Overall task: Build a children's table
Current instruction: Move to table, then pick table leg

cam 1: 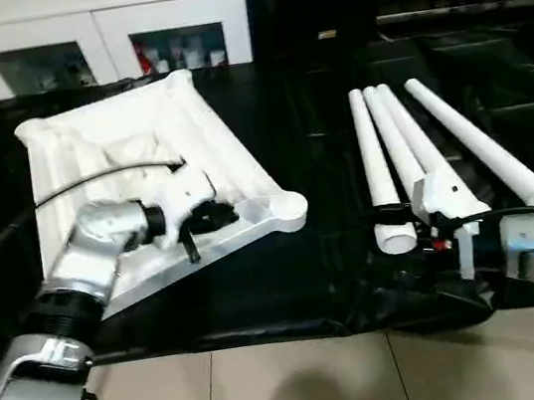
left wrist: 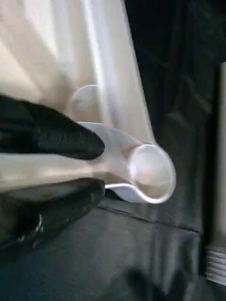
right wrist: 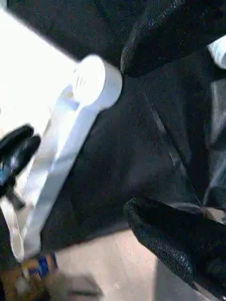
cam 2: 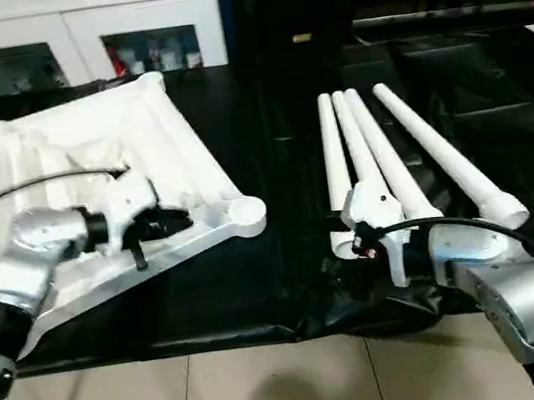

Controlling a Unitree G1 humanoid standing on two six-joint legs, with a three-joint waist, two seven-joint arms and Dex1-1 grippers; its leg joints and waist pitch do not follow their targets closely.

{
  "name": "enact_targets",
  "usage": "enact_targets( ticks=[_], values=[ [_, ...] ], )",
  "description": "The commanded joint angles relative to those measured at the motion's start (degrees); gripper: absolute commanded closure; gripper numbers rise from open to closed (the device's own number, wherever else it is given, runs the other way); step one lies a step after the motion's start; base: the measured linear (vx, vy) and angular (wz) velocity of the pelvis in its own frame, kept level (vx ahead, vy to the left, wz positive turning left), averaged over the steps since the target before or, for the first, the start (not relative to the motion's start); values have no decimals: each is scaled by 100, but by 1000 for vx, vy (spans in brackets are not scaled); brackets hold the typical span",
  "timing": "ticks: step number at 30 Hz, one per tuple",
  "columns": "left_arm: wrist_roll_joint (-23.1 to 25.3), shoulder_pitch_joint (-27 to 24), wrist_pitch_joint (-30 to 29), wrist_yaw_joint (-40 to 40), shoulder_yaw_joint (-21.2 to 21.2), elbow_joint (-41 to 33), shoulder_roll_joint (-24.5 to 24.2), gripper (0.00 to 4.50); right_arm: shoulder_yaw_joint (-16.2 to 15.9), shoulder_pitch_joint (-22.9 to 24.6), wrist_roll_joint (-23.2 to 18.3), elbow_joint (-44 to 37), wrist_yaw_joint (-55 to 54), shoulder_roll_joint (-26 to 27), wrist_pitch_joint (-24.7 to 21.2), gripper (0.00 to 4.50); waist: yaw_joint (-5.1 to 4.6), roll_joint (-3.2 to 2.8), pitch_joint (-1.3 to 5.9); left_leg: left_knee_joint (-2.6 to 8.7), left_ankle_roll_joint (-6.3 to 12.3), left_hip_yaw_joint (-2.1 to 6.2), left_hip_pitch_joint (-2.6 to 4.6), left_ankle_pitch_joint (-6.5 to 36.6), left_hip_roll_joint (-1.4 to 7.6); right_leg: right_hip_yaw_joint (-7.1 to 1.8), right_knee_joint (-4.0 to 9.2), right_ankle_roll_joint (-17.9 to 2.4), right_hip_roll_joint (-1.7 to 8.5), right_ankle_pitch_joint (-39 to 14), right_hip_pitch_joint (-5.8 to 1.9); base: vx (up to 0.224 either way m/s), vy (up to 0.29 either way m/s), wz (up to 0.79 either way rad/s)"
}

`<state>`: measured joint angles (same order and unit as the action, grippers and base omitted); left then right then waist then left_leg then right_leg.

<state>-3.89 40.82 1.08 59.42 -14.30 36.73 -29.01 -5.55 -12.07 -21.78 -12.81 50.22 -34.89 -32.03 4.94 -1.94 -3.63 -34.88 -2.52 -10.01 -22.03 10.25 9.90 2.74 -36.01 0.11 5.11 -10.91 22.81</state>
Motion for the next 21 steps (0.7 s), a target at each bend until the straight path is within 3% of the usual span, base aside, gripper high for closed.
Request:
enact_targets(
  ticks=[1,3,4,6,7,8,9,10,11,12,13,15,18,21],
  values=[
    [-363,-11,-277,40,343,-395,-49,310,104,-416,171,123,-736,226,-758,0,-9,-31,426,434,-79,110,100,1330,244,-206,425,-1399,304,-1123,-275,0,0,0],
    [-589,-92,-581,43,534,-768,-67,296,152,-820,269,428,-1251,479,-1514,0,-28,-30,429,426,-153,100,122,1324,237,-207,422,-1415,292,-1160,-242,0,0,0],
    [-614,-108,-624,42,555,-824,-71,281,159,-877,277,472,-1313,514,-1620,0,-54,-14,423,419,-190,102,119,1336,222,-208,402,-1442,292,-1226,-248,0,0,0],
    [-808,-404,-1071,-24,657,-1564,-102,271,291,-1470,404,1023,-1997,983,-2208,0,-55,-10,416,426,-235,100,122,1387,227,-206,434,-1396,301,-1431,-233,0,0,0],
    [-846,-558,-1241,-81,658,-1895,-114,253,346,-1731,517,1316,-2316,1178,-2268,0,-120,-21,416,441,-314,122,87,1347,229,-203,381,-1419,309,-1419,-221,0,0,0],
    [-835,-688,-1373,-149,629,-2152,-120,253,316,-1937,632,1569,-2462,1270,-2205,0,-95,-27,436,429,-378,100,141,1412,242,-197,408,-1324,291,-1497,-197,0,0,0],
    [-832,-801,-1520,-223,599,-2378,-115,238,343,-2133,695,1815,-2639,1369,-2190,0,-107,18,428,423,-357,76,172,1429,244,-216,429,-1320,278,-1452,-157,0,0,0],
    [-837,-895,-1668,-275,569,-2576,-112,231,416,-2321,706,2051,-2821,1475,-2209,0,-123,-19,425,432,-354,87,126,1350,234,-216,393,-1338,281,-1363,-195,0,0,0],
    [-837,-898,-1673,-277,569,-2582,-112,231,419,-2327,706,2058,-2827,1479,-2210,0,-108,-30,434,427,-357,78,132,1302,233,-215,398,-1310,274,-1315,-193,0,0,0],
    [-847,-985,-1749,-297,547,-2743,-115,224,446,-2470,744,2259,-2953,1543,-2209,0,-87,-11,442,419,-326,61,145,1223,229,-221,399,-1255,255,-1163,-191,0,0,0],
    [-881,-1145,-1954,-343,513,-3051,-116,213,512,-2773,844,2756,-3219,1653,-2225,0,-85,9,456,431,-326,84,95,1047,229,-211,343,-1278,274,-984,-236,0,0,0],
    [-891,-1265,-2111,-373,489,-3336,-137,193,517,-2973,970,3152,-3406,1693,-2274,0,-84,-7,459,416,-358,70,117,989,230,-208,344,-1315,271,-901,-209,0,0,0],
    [-1033,-1395,-2478,-478,498,-3794,-82,171,603,-3199,1082,3804,-3599,1761,-2127,0,-60,21,460,406,-310,45,98,888,211,-218,340,-1293,257,-736,-233,0,0,0],
    [-1053,-1533,-2693,-520,454,-4140,-76,149,722,-3418,1092,4436,-3757,1876,-1955,0,-47,-5,456,397,-303,44,93,908,209,-219,352,-1316,271,-780,-237,0,0,0]
  ],
)
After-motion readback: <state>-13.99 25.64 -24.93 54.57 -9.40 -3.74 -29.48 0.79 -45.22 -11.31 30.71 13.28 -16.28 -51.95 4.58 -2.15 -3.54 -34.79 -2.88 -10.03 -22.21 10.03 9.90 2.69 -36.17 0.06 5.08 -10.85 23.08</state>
